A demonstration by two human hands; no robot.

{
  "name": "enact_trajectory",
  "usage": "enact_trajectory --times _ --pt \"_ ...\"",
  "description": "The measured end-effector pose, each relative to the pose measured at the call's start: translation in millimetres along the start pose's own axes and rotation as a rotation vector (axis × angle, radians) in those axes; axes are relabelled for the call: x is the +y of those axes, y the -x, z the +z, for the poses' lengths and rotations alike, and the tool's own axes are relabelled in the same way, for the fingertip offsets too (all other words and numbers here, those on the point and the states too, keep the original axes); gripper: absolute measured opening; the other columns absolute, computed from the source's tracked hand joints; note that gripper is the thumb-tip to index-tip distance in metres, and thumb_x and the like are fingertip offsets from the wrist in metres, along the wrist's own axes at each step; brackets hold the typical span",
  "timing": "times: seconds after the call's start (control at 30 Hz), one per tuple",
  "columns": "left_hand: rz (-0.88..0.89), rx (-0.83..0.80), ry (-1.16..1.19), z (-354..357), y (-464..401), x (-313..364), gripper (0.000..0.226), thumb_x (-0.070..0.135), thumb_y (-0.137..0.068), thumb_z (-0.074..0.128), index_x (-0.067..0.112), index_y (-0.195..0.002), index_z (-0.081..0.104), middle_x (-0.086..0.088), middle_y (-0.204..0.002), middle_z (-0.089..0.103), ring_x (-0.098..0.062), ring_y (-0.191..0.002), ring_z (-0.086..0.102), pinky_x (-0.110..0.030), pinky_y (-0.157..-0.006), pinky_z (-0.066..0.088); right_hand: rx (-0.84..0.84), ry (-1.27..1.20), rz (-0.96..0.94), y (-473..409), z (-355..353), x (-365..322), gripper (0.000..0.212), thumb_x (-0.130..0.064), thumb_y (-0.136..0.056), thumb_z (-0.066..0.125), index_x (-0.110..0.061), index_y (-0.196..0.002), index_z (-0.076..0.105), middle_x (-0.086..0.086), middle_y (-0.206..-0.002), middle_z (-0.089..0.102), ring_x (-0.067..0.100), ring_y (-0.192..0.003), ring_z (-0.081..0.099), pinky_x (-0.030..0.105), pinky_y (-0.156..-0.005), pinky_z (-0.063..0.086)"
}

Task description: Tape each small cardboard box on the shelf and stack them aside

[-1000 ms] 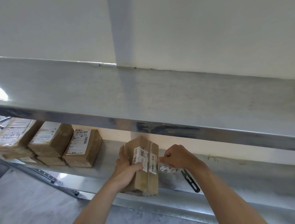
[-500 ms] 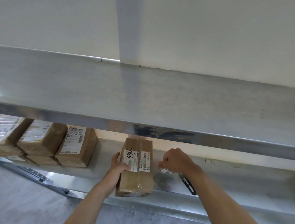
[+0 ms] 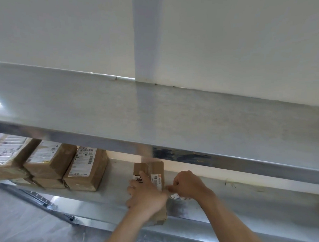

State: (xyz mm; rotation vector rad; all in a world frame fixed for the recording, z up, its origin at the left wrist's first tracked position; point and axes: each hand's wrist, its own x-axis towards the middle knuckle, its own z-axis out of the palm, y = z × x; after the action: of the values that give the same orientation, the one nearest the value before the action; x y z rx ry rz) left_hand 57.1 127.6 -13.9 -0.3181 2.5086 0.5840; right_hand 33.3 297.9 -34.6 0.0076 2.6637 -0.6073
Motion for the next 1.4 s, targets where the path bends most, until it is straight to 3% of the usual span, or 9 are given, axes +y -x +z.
enact_trajectory --times 0.1,0.27,0.43,0.57,0.9,1.0,1.1,1.27,1.4 --pt "-0.081 0.05 -0.014 13.1 3.6 10.5 0.141 0.08 -0.061 0.067 0.023 -0.154 -0.023 -0.021 -0.159 -0.001 -0.041 -0.143 0.016 -0.06 -0.107 0.038 -0.014 0.026 -0.022 -2.3 -2.4 1.6 0.052 -0.052 -0.084 0.07 -0.018 -0.049 0.053 -0.004 -0.052 0.052 0.01 -0.051 0.048 0.03 -0.063 0.046" --pt "-0.061 0.093 0.022 11.4 2.8 4.9 0.141 0.089 -0.061 0.058 0.022 -0.154 -0.025 -0.023 -0.154 0.005 -0.042 -0.141 0.015 -0.057 -0.109 0.033 -0.093 -0.036 -0.103 3.2 -7.7 12.5 0.034 -0.038 -0.089 0.063 -0.018 -0.062 0.065 -0.002 -0.067 0.069 0.014 -0.063 0.063 0.033 -0.069 0.055" --pt "-0.003 0.044 0.136 -0.4 4.6 -7.1 0.137 0.076 -0.062 0.069 0.028 -0.153 -0.021 -0.017 -0.147 0.015 -0.04 -0.138 0.021 -0.054 -0.111 0.031 -0.06 -0.183 -0.092 12.0 -18.5 8.8 0.038 -0.046 -0.087 0.071 -0.017 -0.062 0.07 -0.004 -0.057 0.068 0.006 -0.049 0.061 0.024 -0.061 0.055" --pt "0.06 -0.037 0.337 -9.1 2.3 -19.7 0.137 0.062 -0.048 0.069 0.034 -0.152 -0.015 -0.015 -0.141 0.021 -0.039 -0.135 0.022 -0.051 -0.112 0.032 -0.049 -0.209 -0.098 16.6 -23.3 10.5 0.045 -0.054 -0.083 0.073 -0.011 -0.069 0.073 0.001 -0.061 0.071 0.01 -0.051 0.063 0.029 -0.064 0.058" --pt "0.142 -0.133 0.572 -11.0 0.6 -38.1 0.129 0.055 -0.049 0.072 0.04 -0.154 -0.001 -0.007 -0.135 0.026 -0.034 -0.131 0.033 -0.049 -0.11 0.037 -0.002 -0.244 -0.032 27.5 -28.5 27.1 0.05 -0.056 -0.083 0.073 -0.008 -0.071 0.071 0.004 -0.067 0.073 0.015 -0.06 0.071 0.027 -0.063 0.058" --pt "0.161 -0.149 0.614 -8.3 -5.2 -39.1 0.129 0.057 -0.046 0.074 0.038 -0.153 0.005 -0.006 -0.134 0.03 -0.03 -0.125 0.038 -0.047 -0.105 0.042 0.01 -0.281 -0.027 31.2 -29.2 25.7 0.045 -0.052 -0.083 0.075 -0.009 -0.072 0.072 0.004 -0.067 0.073 0.01 -0.057 0.067 0.022 -0.06 0.056" --pt "0.185 -0.192 0.711 -0.7 -11.2 -39.1 0.12 0.053 -0.045 0.079 0.041 -0.147 0.016 -0.005 -0.134 0.041 -0.028 -0.12 0.05 -0.048 -0.1 0.05 0.012 -0.295 -0.012 30.2 -27.5 27.7 0.045 -0.053 -0.081 0.077 -0.01 -0.069 0.072 0.003 -0.064 0.072 0.013 -0.057 0.069 0.027 -0.063 0.059" --pt "0.139 -0.31 1.016 11.5 -17.0 -39.0 0.1 0.033 -0.056 0.077 0.027 -0.141 0.025 -0.013 -0.124 0.056 -0.031 -0.109 0.06 -0.038 -0.078 0.052 0.019 -0.206 0.004 18.5 -23.8 19.7 0.051 -0.056 -0.078 0.077 -0.007 -0.066 0.07 0.004 -0.062 0.071 0.017 -0.056 0.067 0.032 -0.066 0.058" --pt "0.107 -0.348 1.052 10.4 -25.3 -45.8 0.102 0.03 -0.058 0.078 0.021 -0.146 0.027 -0.013 -0.127 0.057 -0.03 -0.11 0.061 -0.037 -0.079 0.052 0.012 -0.115 0.017 12.1 -27.2 8.3 0.051 -0.061 -0.075 0.077 -0.012 -0.065 0.07 0.001 -0.065 0.071 0.017 -0.066 0.071 0.032 -0.068 0.057"
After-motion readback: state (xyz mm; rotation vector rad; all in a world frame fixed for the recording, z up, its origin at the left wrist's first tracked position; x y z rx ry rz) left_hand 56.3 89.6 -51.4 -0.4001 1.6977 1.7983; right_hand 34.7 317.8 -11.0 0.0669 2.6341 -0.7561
